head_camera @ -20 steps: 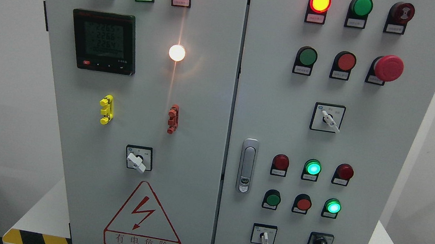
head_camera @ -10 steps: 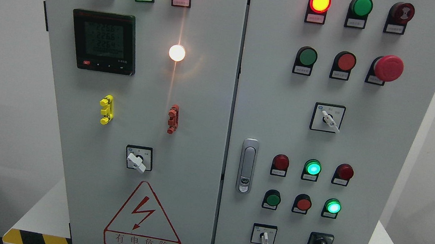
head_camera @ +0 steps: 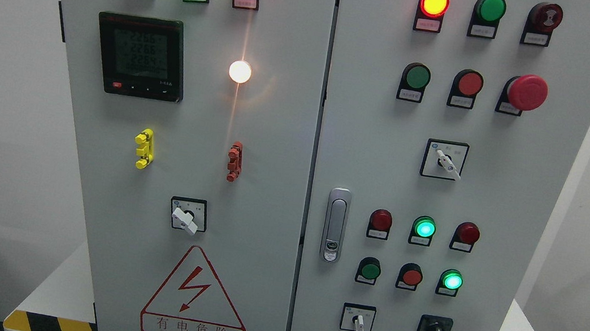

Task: Flip black knob to close circuit
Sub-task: 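Reach the right hand up to the black rotary knob at the bottom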

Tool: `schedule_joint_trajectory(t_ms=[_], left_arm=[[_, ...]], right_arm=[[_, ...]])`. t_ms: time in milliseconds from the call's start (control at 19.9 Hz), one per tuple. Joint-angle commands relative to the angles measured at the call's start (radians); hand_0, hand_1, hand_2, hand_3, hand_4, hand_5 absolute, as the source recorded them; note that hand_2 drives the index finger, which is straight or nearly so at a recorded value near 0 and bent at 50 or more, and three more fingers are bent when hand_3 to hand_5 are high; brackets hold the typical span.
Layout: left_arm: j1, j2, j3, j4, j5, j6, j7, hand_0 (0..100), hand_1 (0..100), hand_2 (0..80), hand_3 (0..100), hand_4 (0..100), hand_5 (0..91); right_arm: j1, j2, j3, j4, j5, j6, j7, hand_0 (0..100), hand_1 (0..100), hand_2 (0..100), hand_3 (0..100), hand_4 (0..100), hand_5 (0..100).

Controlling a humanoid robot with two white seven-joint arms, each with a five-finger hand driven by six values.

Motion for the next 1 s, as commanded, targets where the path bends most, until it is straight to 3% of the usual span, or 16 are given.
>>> schedule_joint_trajectory(t_ms=[0, 502, 954], left_arm=[[0.006, 0.0, 0.0, 0.0, 0.0, 0.0, 0.0, 12, 56, 0.0, 0, 0, 0.0], [0.006, 0.0, 0.0, 0.0, 0.0, 0.0, 0.0, 12, 56, 0.0, 0, 0, 0.0], [0.006, 0.0, 0.0, 0.0, 0.001, 0.0, 0.0, 12, 56, 0.0, 0, 0, 0.0]], right_arm=[[-0.023, 0.001, 0.004, 0.014, 0.007, 0.003, 0.002, 0, 0, 94, 100, 99, 99], [-0.08, -0.006, -0.003, 0.069, 0.01, 0.018, 0.001, 0, 0, 94, 100, 99, 99], [-0.078, -0.008, -0.015, 0.074, 0.015, 0.02, -0.004, 0, 0, 94, 100, 99, 99]])
